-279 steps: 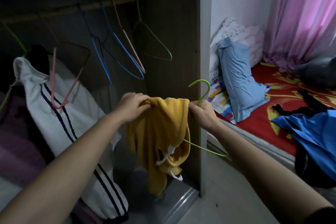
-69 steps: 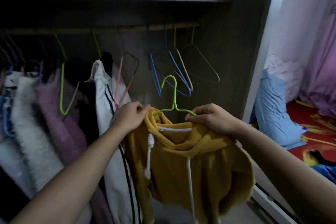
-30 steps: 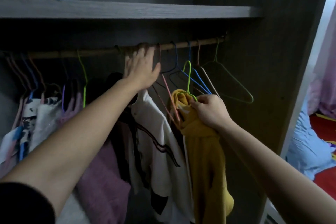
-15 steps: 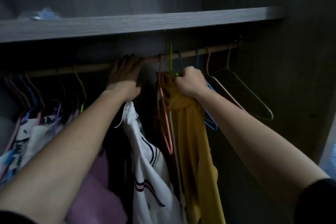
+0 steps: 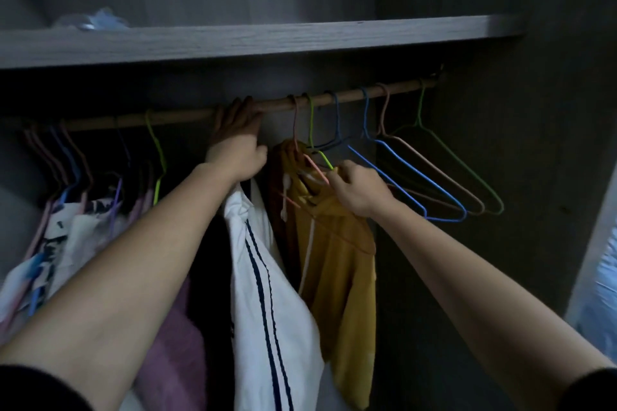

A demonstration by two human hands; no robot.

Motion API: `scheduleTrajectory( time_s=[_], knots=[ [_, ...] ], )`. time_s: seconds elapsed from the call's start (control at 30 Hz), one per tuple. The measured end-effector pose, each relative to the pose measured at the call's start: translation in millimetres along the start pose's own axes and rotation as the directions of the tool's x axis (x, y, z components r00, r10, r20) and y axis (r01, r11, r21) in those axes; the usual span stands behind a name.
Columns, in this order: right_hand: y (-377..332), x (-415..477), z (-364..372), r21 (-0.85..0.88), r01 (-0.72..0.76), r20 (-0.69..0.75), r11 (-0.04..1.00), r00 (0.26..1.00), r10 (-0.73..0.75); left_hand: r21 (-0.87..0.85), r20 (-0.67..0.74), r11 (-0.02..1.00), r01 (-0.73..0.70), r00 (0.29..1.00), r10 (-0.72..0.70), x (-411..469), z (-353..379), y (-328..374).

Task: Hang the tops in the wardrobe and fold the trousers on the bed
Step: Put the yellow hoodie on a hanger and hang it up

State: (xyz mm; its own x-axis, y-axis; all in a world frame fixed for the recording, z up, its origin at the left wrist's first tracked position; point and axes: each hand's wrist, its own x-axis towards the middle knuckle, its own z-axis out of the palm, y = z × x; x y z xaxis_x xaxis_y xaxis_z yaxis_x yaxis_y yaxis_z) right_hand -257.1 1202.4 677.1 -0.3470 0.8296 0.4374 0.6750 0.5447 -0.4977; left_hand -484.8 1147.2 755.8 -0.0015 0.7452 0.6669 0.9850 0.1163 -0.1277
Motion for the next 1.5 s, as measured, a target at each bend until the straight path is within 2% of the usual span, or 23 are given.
scheduleTrajectory(
  time_s=[0.1,0.23,0.53,0.67,0.83,1.0,1.13,1.23,1.33,1.5],
  knots=[
    [9.7,-27.5,-6.4,-0.025,0.036,-0.103,0.999,0.994,-0.039,-0.139,0.001,0.985,0.106,0.994,-0.107,-26.9,-2.0,20.4],
    [17.4,-66.2,-10.6,-0.133,0.068,-0.122,0.989,0.989,-0.084,-0.105,-0.111,0.994,0.035,0.993,-0.047,-71.4,10.2,38.2],
    [21.5,-144.2,5.0,-0.139,-0.086,-0.141,0.987,0.988,0.067,-0.075,-0.098,0.997,0.004,0.995,-0.012,-125.8,25.1,46.9],
    [27.3,-171.2,0.6,-0.217,-0.103,-0.125,0.971,0.989,0.077,-0.167,-0.122,0.985,0.033,0.991,-0.054,-138.1,23.1,69.8],
    [63.7,-209.1,-51.6,-0.332,-0.185,-0.245,0.925,0.964,0.105,-0.320,-0.182,0.947,-0.013,0.982,-0.048,-127.8,0.8,137.8],
    [146.6,-297.8,-138.2,-0.419,-0.354,-0.365,0.836,0.909,0.202,-0.439,-0.242,0.871,-0.219,0.963,0.120,-125.8,-22.8,274.1],
    [220.0,-421.2,-216.6,-0.485,-0.543,-0.472,0.686,0.822,0.318,-0.574,-0.276,0.721,-0.390,0.920,0.278,-155.5,-40.4,433.5],
    [257.9,-528.3,-279.3,-0.497,-0.695,-0.563,0.519,0.714,0.417,-0.670,-0.249,0.580,-0.463,0.876,0.412,-197.6,-62.6,560.7],
    [271.3,-635.3,-332.9,-0.429,-0.836,-0.671,0.343,0.549,0.499,-0.732,-0.272,0.416,-0.540,0.791,0.548,-249.6,-97.3,672.9],
    [240.7,-801.5,-373.8,-0.227,-0.974,-0.815,0.017,0.200,0.544,-0.724,-0.453,0.071,-0.686,0.550,0.701,-347.8,-170.6,806.4]
  ],
)
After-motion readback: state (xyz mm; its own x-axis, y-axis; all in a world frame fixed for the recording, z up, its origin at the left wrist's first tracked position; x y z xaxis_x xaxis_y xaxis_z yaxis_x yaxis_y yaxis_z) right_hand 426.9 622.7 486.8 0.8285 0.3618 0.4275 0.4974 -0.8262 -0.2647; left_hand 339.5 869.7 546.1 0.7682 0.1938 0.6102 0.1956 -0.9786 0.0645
